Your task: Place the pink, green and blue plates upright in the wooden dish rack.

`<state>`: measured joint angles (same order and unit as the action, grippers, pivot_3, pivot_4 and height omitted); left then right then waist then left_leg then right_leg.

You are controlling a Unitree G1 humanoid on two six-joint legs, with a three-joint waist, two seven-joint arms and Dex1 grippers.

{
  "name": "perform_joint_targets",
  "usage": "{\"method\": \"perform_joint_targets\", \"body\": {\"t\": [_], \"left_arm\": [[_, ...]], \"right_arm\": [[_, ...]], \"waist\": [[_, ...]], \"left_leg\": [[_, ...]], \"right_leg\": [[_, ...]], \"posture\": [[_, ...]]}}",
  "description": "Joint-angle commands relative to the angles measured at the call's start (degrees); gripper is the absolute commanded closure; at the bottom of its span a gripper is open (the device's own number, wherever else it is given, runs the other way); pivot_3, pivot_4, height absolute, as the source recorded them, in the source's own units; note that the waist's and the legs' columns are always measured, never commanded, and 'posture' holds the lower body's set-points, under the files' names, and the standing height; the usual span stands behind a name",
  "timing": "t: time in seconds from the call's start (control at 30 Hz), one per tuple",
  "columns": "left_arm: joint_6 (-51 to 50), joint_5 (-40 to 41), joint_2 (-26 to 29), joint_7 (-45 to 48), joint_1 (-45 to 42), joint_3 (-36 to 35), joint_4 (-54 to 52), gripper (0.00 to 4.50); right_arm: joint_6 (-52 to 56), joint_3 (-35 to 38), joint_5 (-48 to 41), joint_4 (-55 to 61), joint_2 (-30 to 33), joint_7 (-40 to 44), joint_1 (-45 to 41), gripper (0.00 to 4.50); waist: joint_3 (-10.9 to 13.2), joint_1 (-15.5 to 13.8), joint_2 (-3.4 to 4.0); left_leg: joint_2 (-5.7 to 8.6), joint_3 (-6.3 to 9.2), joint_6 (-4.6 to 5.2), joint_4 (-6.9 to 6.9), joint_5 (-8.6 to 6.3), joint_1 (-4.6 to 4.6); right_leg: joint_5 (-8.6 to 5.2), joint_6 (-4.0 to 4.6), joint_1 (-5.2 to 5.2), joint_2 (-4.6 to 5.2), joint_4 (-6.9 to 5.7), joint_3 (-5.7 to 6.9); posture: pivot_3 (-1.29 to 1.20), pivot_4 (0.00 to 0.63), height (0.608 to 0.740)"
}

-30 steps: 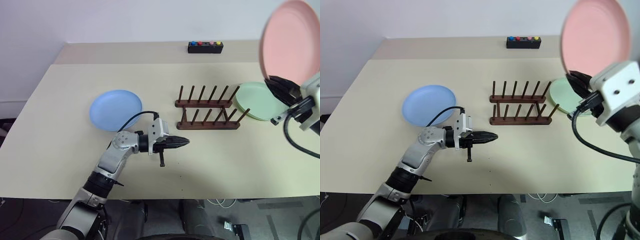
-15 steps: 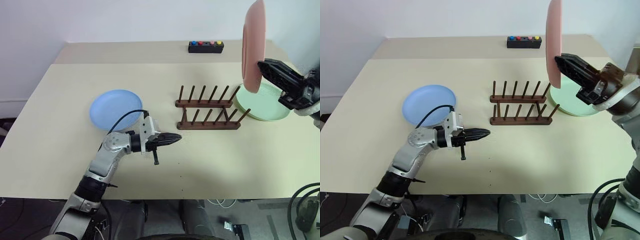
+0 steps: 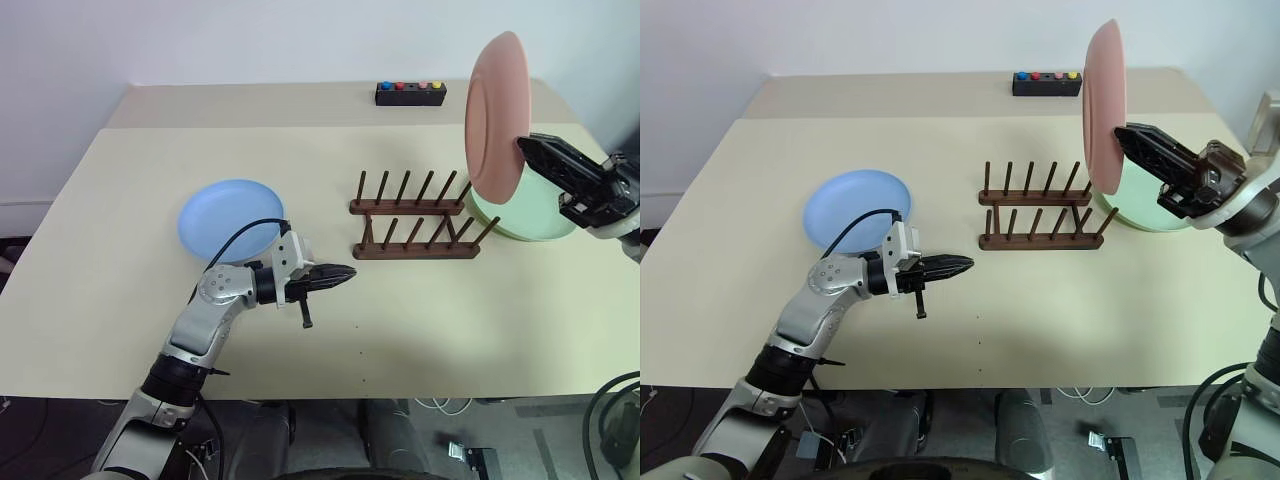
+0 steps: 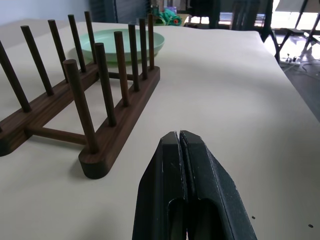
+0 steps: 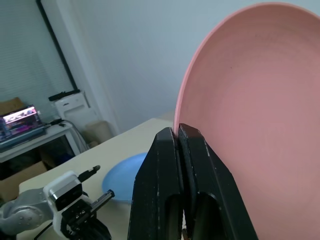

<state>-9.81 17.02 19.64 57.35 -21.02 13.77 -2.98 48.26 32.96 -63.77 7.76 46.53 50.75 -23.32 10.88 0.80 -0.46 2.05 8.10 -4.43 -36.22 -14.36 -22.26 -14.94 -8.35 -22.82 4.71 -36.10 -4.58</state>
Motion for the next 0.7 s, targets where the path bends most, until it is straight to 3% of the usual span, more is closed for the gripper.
{"method": "perform_joint_targets", "body": {"t": [0.03,0.7], "left_arm": [[-0.6,1.8,0.2,0.6,-1.0,-0.7,-2.9,4.50],[-1.2,2.0,1.4,0.1,-1.1,-0.8,-4.0,4.50]], "right_arm": [[-0.8,-0.2,0.5,-1.1,1.7,1.6,-0.6,4.47],[-1.5,-2.9,5.2,-10.8,2.4,5.8,-3.8,4.47]], "waist": [[0.0,0.0,0.00],[0.0,0.0,0.00]], "left_leg": [[0.00,0.00,0.00,0.00,0.00,0.00],[0.00,-0.01,0.00,0.00,0.00,-0.02]], "right_leg": [[0.00,0.00,0.00,0.00,0.00,0.00],[0.00,0.00,-0.03,0.00,0.00,0.00]], "posture": [[0.00,0.150,0.740],[0.00,0.150,0.740]]}}
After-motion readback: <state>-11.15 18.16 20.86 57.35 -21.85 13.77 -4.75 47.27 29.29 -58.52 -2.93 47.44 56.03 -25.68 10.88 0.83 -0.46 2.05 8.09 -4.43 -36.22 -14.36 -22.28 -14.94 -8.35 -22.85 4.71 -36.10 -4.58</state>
